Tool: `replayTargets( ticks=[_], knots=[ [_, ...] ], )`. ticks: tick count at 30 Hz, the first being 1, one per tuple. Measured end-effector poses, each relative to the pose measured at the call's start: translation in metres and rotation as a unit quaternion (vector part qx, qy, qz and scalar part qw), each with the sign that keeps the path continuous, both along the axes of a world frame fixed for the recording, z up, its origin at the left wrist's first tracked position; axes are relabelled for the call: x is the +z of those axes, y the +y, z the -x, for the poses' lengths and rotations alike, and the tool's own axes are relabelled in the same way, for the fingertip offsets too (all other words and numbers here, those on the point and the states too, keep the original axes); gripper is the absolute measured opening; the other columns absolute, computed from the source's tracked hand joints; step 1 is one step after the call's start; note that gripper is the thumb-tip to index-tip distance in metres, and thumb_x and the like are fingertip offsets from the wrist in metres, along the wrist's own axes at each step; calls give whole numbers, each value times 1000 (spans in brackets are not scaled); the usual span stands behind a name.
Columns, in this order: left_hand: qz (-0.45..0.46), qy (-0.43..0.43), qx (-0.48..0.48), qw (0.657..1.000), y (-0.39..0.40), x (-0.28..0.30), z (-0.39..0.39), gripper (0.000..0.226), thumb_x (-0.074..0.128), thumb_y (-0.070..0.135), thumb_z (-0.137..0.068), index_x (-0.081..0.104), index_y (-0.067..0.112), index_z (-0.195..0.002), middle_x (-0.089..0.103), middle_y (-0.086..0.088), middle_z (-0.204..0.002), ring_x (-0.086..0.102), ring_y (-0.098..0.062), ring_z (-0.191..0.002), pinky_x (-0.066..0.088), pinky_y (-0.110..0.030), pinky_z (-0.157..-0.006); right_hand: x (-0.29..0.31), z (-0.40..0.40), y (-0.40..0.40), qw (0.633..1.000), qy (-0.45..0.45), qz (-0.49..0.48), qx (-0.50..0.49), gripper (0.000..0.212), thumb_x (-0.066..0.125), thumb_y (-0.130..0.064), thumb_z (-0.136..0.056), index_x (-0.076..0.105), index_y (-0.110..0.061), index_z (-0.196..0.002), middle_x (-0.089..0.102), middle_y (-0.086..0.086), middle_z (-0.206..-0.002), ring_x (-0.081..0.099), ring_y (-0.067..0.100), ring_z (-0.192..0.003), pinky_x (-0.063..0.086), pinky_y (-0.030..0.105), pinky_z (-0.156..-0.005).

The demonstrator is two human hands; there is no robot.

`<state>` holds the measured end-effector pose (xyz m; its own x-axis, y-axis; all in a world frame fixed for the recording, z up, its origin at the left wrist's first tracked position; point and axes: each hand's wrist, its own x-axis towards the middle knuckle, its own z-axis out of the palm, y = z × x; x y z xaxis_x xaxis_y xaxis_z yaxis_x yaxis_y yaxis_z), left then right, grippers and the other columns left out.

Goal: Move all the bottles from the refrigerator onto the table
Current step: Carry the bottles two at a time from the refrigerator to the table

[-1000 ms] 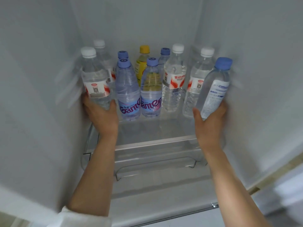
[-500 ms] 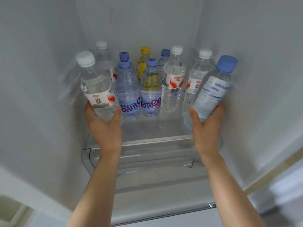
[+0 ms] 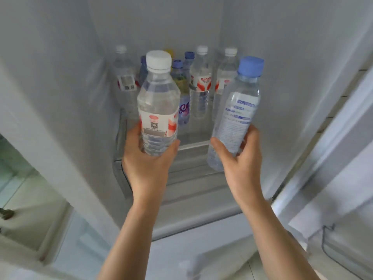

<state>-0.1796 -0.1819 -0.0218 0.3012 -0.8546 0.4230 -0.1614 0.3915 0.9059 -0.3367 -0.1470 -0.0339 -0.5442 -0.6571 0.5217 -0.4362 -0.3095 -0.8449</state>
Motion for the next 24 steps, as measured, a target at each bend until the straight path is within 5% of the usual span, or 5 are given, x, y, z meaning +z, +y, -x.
replayTargets(
  ticks=[4, 11, 17, 21, 24],
  knots=[
    [-16, -30, -38, 999, 50, -13, -15, 58, 89, 23, -61, 61, 24, -113, 70, 16, -93, 67, 0, -82, 55, -20, -74, -13, -26, 60, 999, -15, -22, -28, 52, 77, -25, -78, 46, -16, -120, 60, -17, -107, 60, -5, -99, 52, 20, -84],
    [-59, -87, -160, 981, 150, -59, -43, 60, 88, 32, -62, 57, 23, -113, 66, 15, -99, 66, -10, -91, 58, -37, -79, -55, -64, 187, 990, -88, -82, -69, 61, 76, -34, -77, 46, -14, -125, 65, -2, -114, 65, 11, -105, 56, 29, -86],
    [-122, -118, -275, 946, 222, -96, -43, 63, 83, 43, -56, 54, 25, -110, 65, 14, -101, 65, -9, -92, 56, -30, -78, -91, -76, 294, 968, -149, -166, -115, 55, 77, -32, -75, 50, -20, -121, 65, -10, -108, 67, 8, -97, 52, 12, -73],
    [-165, -164, -349, 908, 271, -119, -32, 64, 89, 28, -61, 53, 21, -114, 63, 15, -101, 63, -2, -91, 48, -7, -66, -114, -73, 365, 940, -198, -223, -168, 59, 77, -37, -75, 48, -25, -125, 65, -10, -110, 68, 11, -97, 57, 27, -80],
    [-198, -195, -400, 873, 314, -136, -23, 60, 89, 25, -61, 51, 27, -108, 62, 19, -95, 64, -1, -87, 46, -8, -63, -127, -71, 421, 916, -236, -246, -210, 60, 79, -35, -73, 48, -22, -123, 67, -6, -111, 68, 12, -96, 57, 35, -84]
  ],
)
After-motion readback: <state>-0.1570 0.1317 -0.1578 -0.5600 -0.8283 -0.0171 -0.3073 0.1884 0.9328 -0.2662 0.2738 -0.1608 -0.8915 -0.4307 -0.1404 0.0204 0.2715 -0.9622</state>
